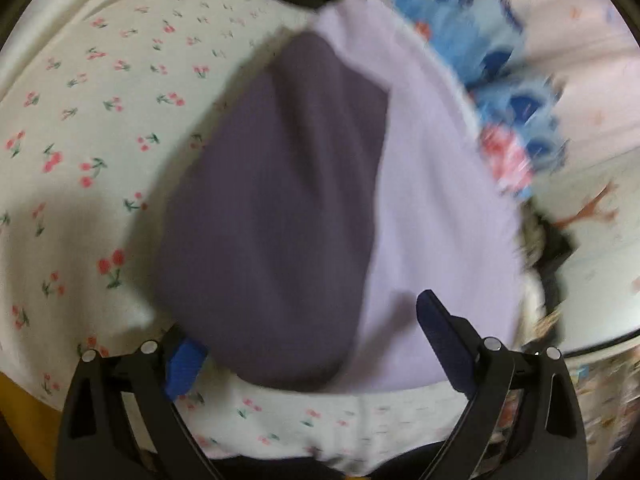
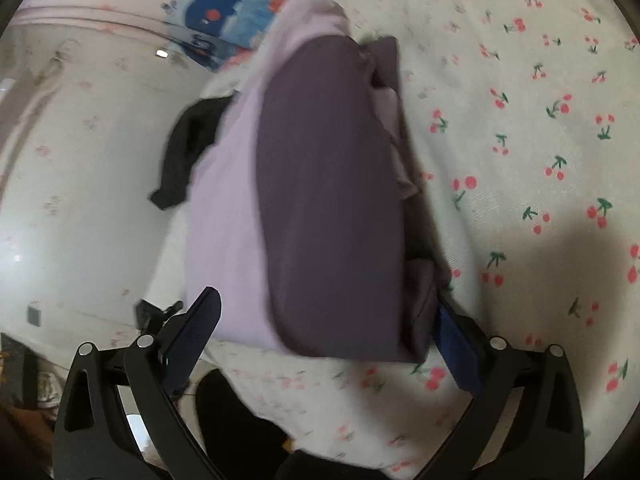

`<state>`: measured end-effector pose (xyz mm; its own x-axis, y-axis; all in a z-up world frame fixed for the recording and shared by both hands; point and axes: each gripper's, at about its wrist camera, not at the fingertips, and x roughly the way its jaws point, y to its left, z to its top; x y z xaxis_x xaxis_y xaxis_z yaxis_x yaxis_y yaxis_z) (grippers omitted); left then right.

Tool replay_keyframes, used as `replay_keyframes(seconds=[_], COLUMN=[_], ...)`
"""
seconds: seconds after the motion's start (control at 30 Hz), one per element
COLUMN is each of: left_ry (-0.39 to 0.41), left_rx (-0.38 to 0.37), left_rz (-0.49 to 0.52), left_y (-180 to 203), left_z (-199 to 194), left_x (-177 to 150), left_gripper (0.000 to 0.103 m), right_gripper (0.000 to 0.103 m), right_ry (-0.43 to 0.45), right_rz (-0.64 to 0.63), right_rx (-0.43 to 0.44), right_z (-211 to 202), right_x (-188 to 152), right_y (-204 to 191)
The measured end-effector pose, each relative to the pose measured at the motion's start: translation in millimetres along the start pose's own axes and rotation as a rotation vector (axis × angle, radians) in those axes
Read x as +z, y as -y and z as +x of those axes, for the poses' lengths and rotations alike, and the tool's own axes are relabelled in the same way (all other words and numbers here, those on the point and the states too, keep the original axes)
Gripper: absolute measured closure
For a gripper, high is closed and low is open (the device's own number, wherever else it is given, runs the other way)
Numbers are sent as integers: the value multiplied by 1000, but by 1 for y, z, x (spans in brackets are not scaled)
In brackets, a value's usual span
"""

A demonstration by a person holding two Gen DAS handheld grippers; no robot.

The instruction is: Fold large clothes

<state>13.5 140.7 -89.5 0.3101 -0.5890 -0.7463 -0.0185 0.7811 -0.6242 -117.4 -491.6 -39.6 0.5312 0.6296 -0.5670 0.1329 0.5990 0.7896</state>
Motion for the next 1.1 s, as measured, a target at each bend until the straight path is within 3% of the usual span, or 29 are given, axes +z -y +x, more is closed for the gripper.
replay_keyframes(seconds=[0.07, 0.1, 0.13, 0.17, 0.2, 0.3, 0.37, 0.57, 0.67, 0.73, 0.8, 0.87, 0.97, 1.03, 1.1], left_ry=[10, 39, 47, 37, 28, 35, 33, 7, -66, -187, -229, -188, 0, 137, 207], left_rx=[-49, -41, -31, -15, -22, -49, -72, -153, -154, -125, -135, -157, 5, 113, 88], left_rz=[-52, -43, -34, -36, -54, -56, -21, 106, 117, 100, 38, 11, 21, 70, 146], left_y=[-2, 3, 5, 5, 4, 9, 24, 47, 34, 7, -19, -29, -34, -19, 17], left_z=[-1, -4, -4, 0, 0, -20, -30, -105, -112, -91, -83, -105, -169, -205, -211], left_x=[-1, -1, -1, 0, 2, 5, 9, -29, -57, -82, -95, -97, -86, -69, -50], left_gripper=[12, 15, 19, 26, 36, 55, 58, 61, 61, 57, 49, 48, 48, 47, 42], right_gripper=[7, 15, 27, 56, 65, 73, 75, 77, 74, 64, 57, 57, 53, 47, 42], right_ry=[35, 64, 71, 74, 83, 132, 171, 213, 136, 26, -30, 84, 220, 263, 255], right_rz=[-27, -62, -69, -37, -12, -90, -124, -254, -251, -185, -86, -63, -173, -314, -439], right_rx=[54, 43, 7, -28, -3, 8, 65, 106, 22, -69, -123, -137, -232, -256, -294], right_z=[-7, -10, -10, -9, -11, -26, -47, -116, -131, -122, -120, -149, -177, -170, -139], right_x=[-3, -4, -5, -1, -1, -8, -14, -59, -97, -119, -133, -139, -128, -109, -84], right_y=[-10, -16, -14, -7, -3, -28, -51, -100, -84, -52, -19, -14, -49, -87, -123])
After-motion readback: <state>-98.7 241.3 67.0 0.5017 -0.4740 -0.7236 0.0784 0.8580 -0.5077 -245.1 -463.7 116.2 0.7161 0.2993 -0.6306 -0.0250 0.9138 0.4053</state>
